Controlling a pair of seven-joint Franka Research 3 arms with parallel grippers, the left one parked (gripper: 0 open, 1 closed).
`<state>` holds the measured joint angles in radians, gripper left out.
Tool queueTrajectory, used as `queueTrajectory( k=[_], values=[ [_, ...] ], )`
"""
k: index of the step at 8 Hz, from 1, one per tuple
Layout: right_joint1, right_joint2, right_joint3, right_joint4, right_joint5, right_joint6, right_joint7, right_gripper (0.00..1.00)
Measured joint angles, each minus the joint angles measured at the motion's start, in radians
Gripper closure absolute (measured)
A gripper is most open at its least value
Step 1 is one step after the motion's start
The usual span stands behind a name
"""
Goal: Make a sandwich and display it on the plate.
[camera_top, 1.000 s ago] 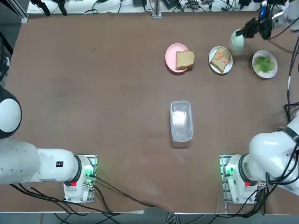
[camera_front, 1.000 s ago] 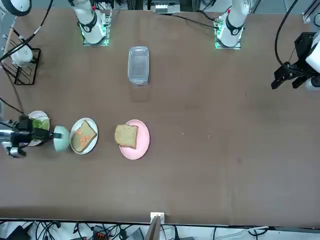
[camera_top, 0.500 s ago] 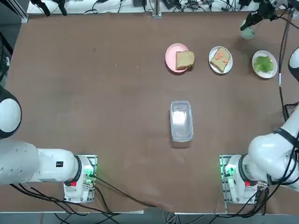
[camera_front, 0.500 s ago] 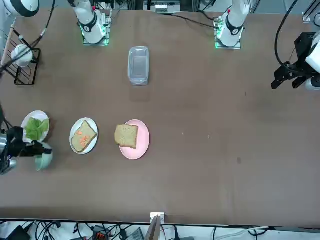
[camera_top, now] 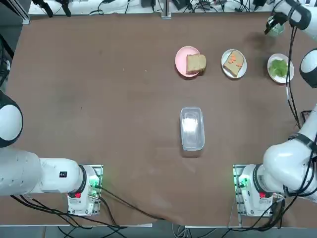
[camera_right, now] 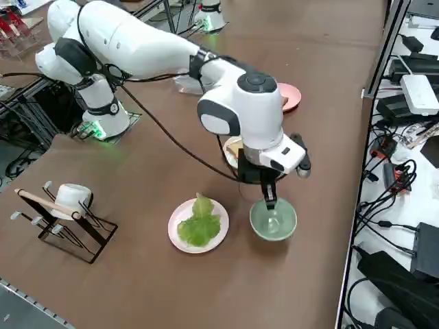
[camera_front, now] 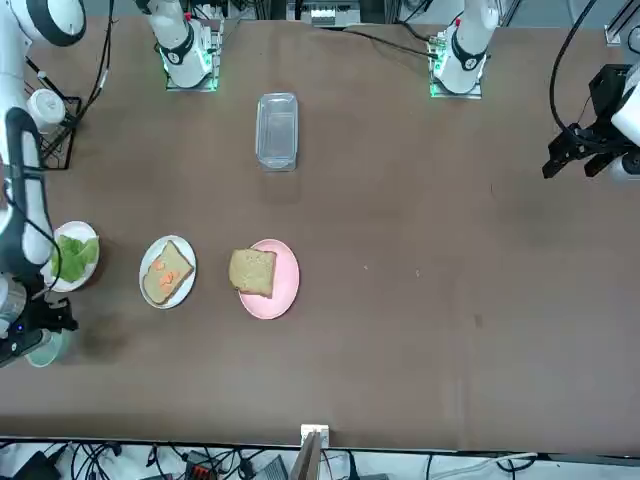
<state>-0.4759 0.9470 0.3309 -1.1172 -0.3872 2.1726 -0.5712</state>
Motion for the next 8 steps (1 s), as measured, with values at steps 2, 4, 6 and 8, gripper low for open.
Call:
queueTrajectory(
  k=[2, 4, 6, 8],
  values=[
    [-0.008, 0.047, -0.023, 0.0, -0.029, 0.089, -0.001, 0.96],
    [-0.02, 0.081, -0.032, 0.0, -0.033, 0.152, -0.001, 0.96],
    [-0.022, 0.084, -0.035, 0.001, -0.033, 0.163, 0.001, 0.92],
    [-0.022, 0.084, -0.035, 0.003, -0.033, 0.164, 0.026, 0.7]
  ],
)
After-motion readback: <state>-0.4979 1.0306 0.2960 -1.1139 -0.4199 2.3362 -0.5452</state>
